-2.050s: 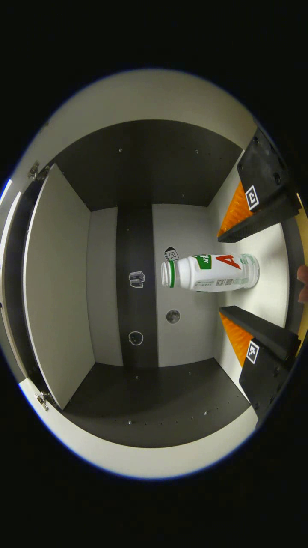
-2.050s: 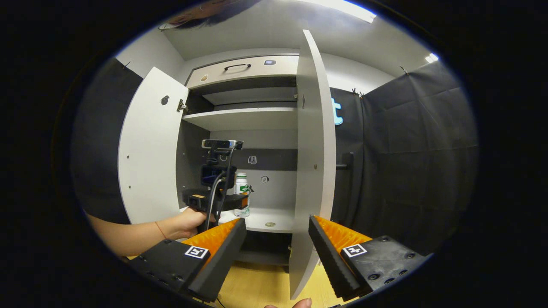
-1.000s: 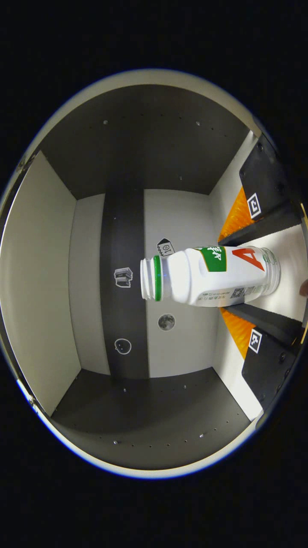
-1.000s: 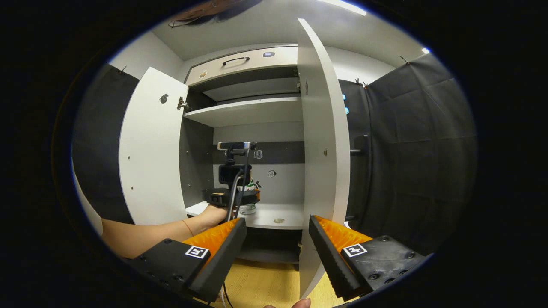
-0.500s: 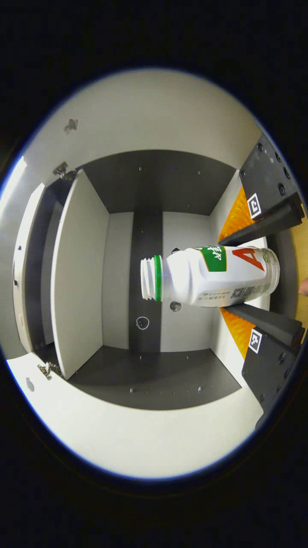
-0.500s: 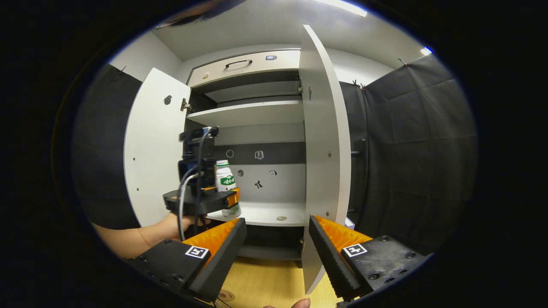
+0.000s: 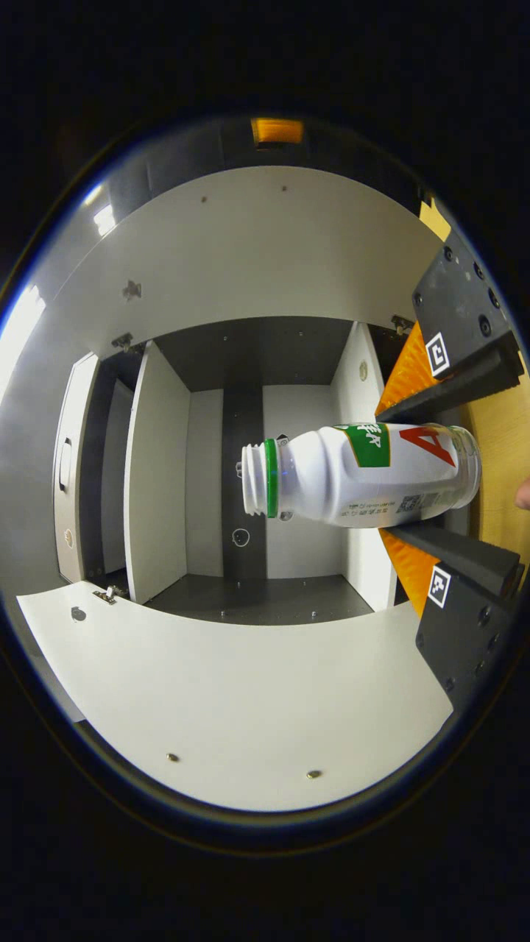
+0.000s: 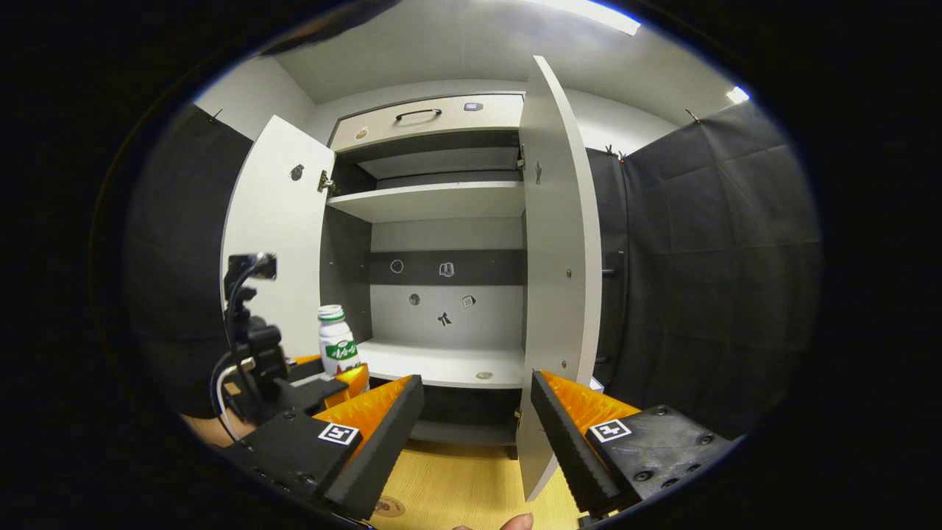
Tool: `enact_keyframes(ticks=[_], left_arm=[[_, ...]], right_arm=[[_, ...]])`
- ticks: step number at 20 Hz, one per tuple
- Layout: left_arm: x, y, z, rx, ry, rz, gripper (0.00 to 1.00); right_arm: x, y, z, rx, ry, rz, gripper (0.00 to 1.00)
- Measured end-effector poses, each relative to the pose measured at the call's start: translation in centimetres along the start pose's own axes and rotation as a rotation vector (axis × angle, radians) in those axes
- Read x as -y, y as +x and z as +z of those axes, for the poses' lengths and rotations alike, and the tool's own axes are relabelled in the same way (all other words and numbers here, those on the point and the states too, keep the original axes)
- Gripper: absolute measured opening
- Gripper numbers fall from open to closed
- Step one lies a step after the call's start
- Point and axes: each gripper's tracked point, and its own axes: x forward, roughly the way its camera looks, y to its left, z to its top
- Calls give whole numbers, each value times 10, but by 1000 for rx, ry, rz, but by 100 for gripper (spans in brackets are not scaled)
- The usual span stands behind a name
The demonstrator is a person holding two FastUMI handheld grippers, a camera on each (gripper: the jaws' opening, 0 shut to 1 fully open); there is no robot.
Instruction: Grasp the bottle in the cabinet with the left hand and place it on the coaster, then close the right door with the right hand and the left door with the left hand.
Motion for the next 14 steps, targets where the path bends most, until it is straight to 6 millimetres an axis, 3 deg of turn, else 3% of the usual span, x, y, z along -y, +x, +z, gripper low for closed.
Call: enact_keyframes(ticks=[4, 11, 14], left_arm=[[-1, 4, -3, -40, 1, -32, 78], [-14, 2, 16, -84, -38, -132, 78], [-11, 5, 3, -81, -30, -141, 79]], right_arm=[[3, -3, 1, 9, -3, -22, 97], [10, -2, 3, 37, -24, -53, 97], [15, 2, 1, 44, -61, -74, 98]])
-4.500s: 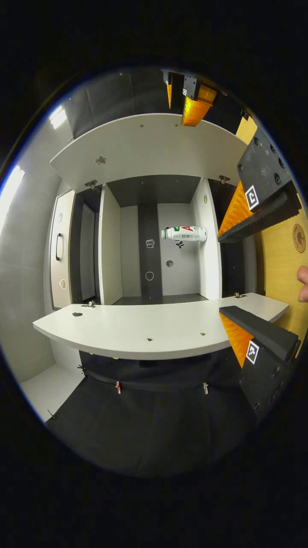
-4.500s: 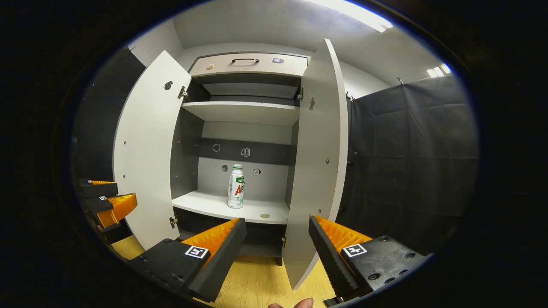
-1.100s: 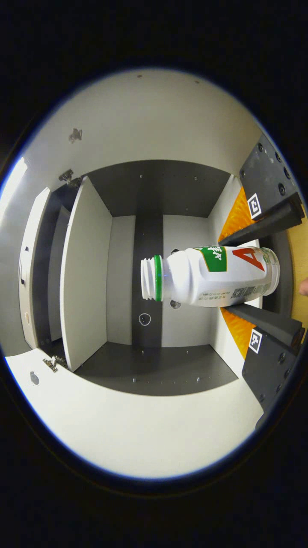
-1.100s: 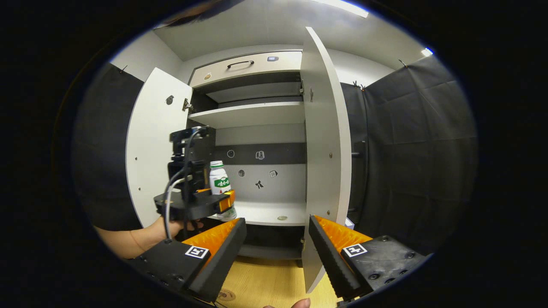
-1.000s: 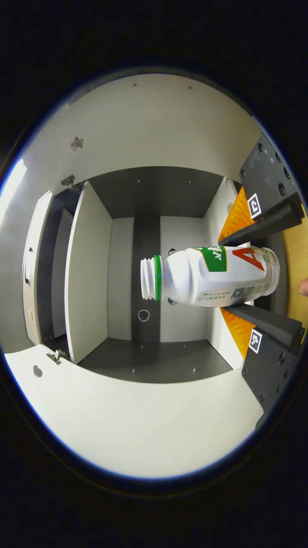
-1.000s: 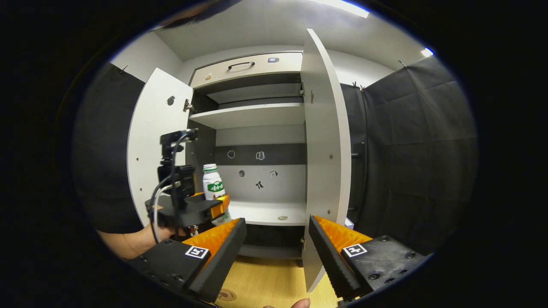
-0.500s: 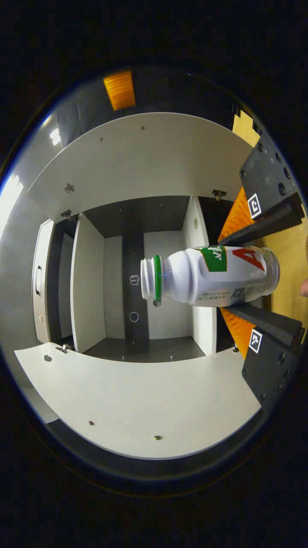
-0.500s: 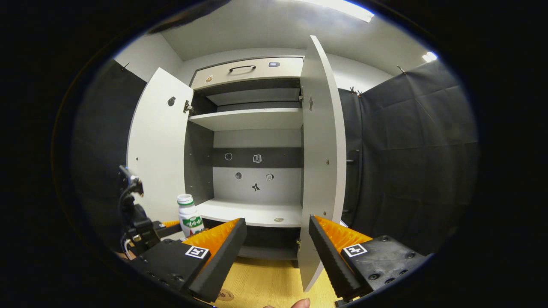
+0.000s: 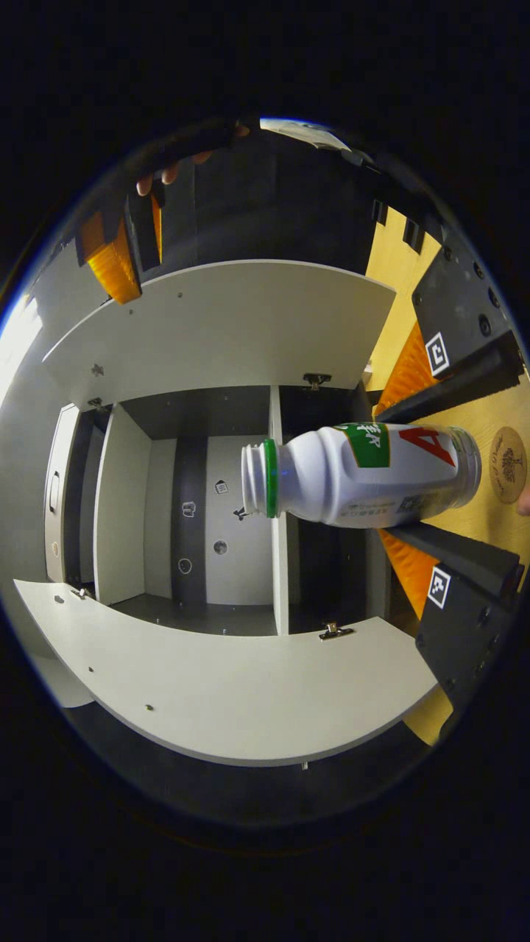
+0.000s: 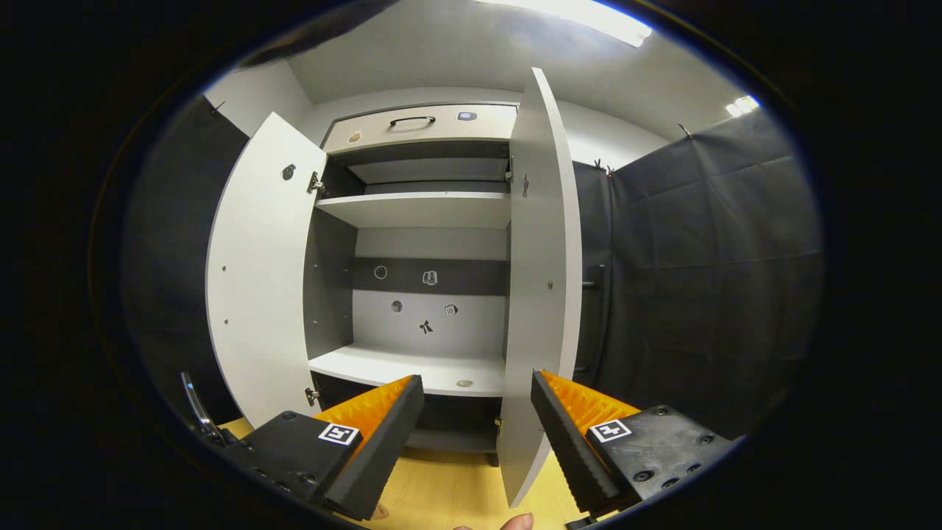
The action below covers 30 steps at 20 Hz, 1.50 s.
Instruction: Grasp the bottle in the cabinet with the left hand and place it on the coaster, then close the right door with the right hand and the left door with the left hand.
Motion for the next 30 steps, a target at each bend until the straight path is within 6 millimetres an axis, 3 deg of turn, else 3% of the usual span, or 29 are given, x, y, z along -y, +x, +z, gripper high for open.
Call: enact_keyframes(ticks=[14, 19, 27, 30], left_arm=[[5, -4, -117, -71, -31, -2, 80], [4, -4, -136, -93, -21, 7, 80], [8, -4, -149, -142, -77, 7, 82], [8, -9, -151, -163, -87, 24, 96]], right_arm=[[-4, 4, -30, -37, -65, -38, 98], [-13, 6, -38, -55, -68, -28, 98], [-17, 4, -42, -76, -86, -15, 98], [-14, 3, -38, -72, -80, -21, 98]])
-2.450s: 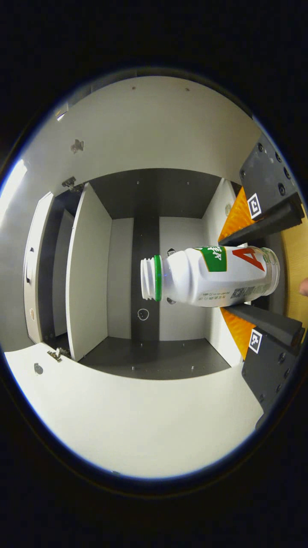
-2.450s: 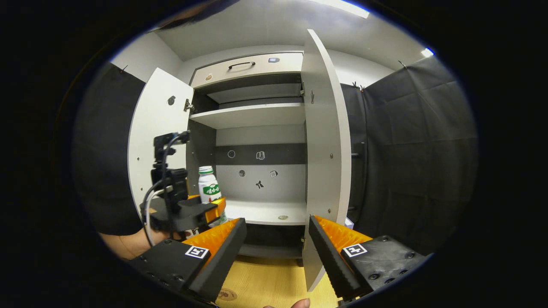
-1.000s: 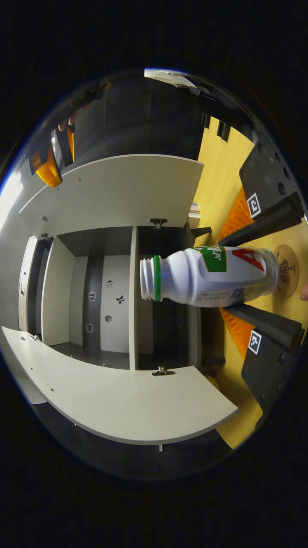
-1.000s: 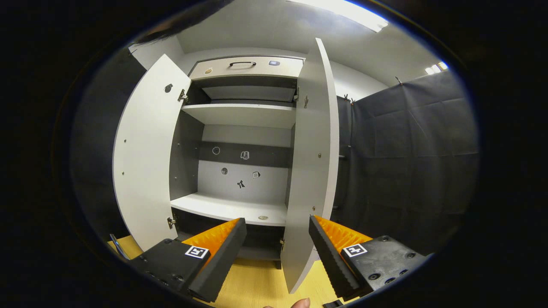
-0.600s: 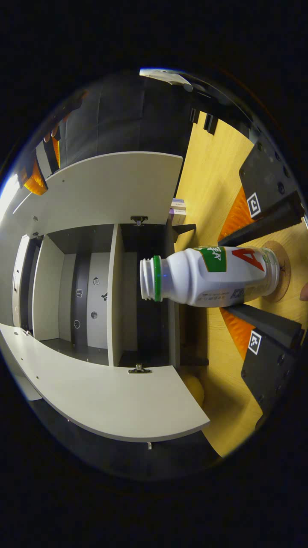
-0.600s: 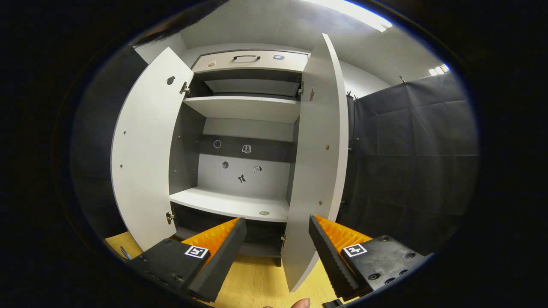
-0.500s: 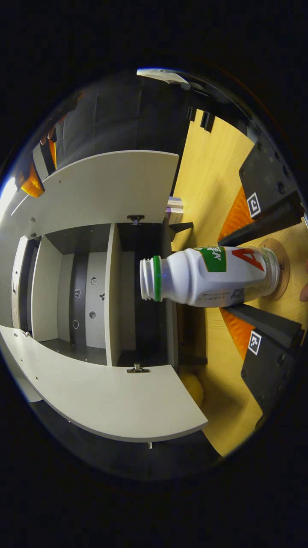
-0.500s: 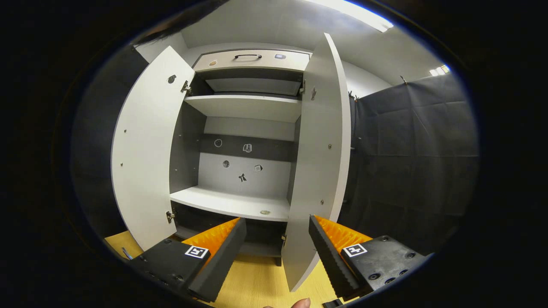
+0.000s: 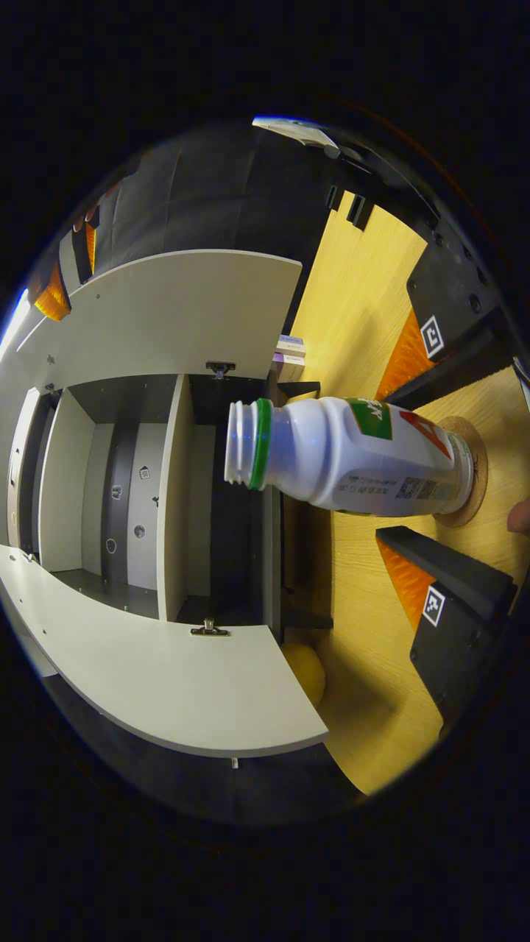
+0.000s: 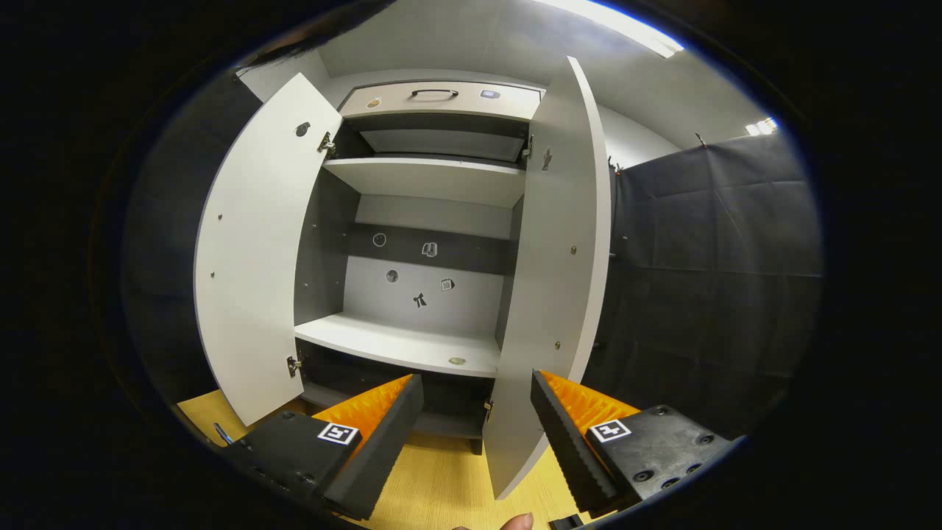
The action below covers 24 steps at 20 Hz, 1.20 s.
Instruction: Grasp the bottle in the cabinet with the left hand and place it on the coaster, then close the right door with the right hand and the left door with the left hand.
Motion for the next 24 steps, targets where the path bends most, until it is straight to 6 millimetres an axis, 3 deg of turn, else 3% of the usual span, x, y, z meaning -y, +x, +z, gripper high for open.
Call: enact_keyframes(ticks=[5, 9, 13, 19, 24], left_arm=[[-2, -28, 3, -25, 6, 7, 96], [-1, -59, 39, -35, -22, 20, 96], [-12, -87, 98, -8, -40, 60, 96], [-52, -109, 194, 41, -11, 146, 95], [-85, -128, 256, 71, -28, 231, 96]], right_arm=[[10, 0, 7, 2, 51, -16, 98], [21, 0, 12, 3, 71, -25, 98], [27, -6, 26, 19, 79, -17, 98], [39, -14, 33, -17, 118, -26, 98], [66, -23, 40, -27, 151, -68, 97]])
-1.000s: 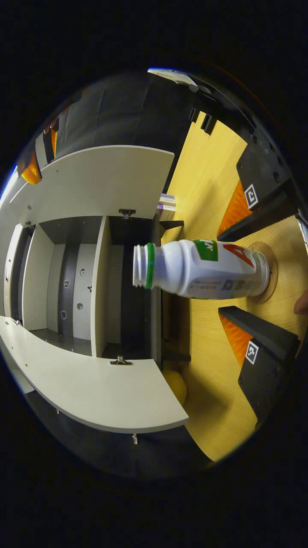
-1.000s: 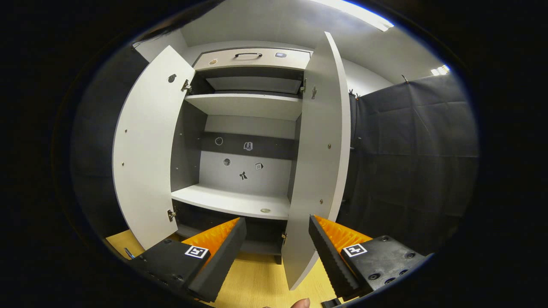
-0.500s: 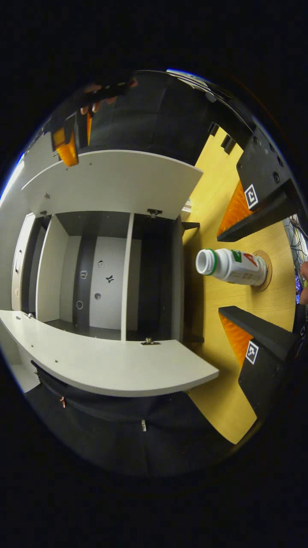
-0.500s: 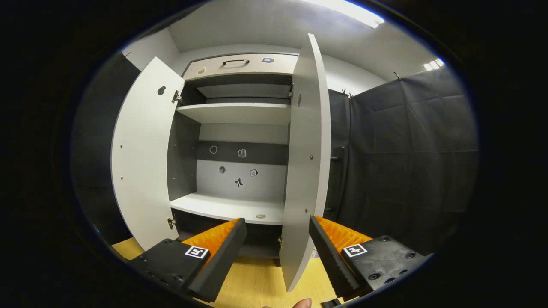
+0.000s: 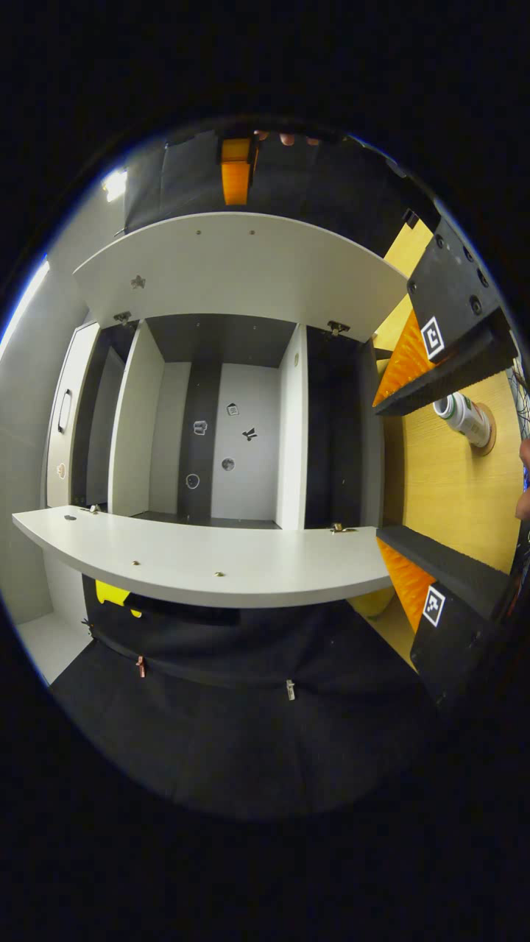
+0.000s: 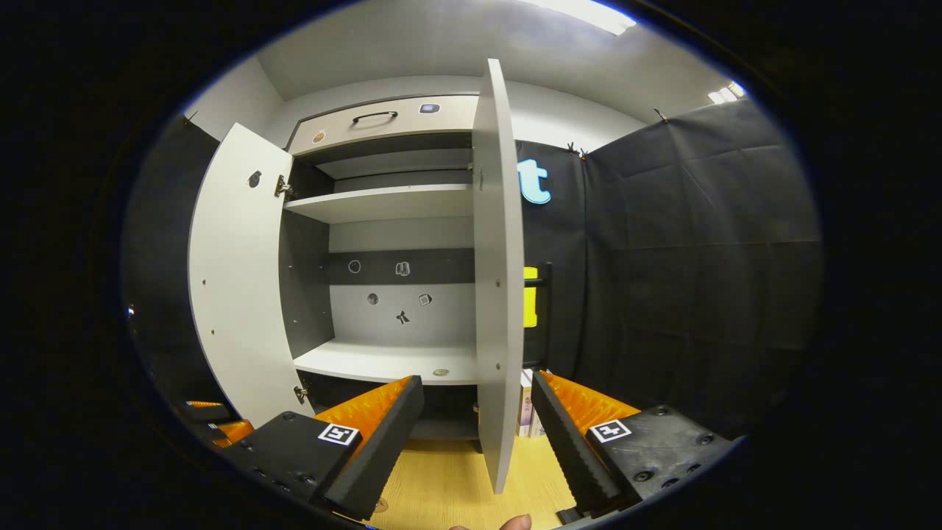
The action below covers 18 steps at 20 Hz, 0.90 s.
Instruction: Grasp the bottle in the cabinet with the left hand and place it on the coaster, then close the right door with the right hand and the left door with the left hand.
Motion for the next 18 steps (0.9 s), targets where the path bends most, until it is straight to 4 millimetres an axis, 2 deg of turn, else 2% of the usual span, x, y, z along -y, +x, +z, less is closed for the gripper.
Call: enact_keyframes(ticks=[4, 8, 10, 15, 18], left_arm=[[-28, -11, 39, 29, 39, 76, 96], [-49, -19, 64, 52, 29, 118, 95], [-57, -21, 70, 65, 32, 140, 95], [-64, -24, 69, 73, 32, 159, 95], [-64, -28, 67, 72, 35, 162, 95]], right_arm=[[29, -2, 9, -4, 7, -63, 98], [61, 8, 20, 19, -4, -114, 98], [75, 18, 18, 6, 10, -129, 98], [114, 54, 14, 3, -5, -199, 98], [121, 81, 15, 8, -26, -220, 99]])
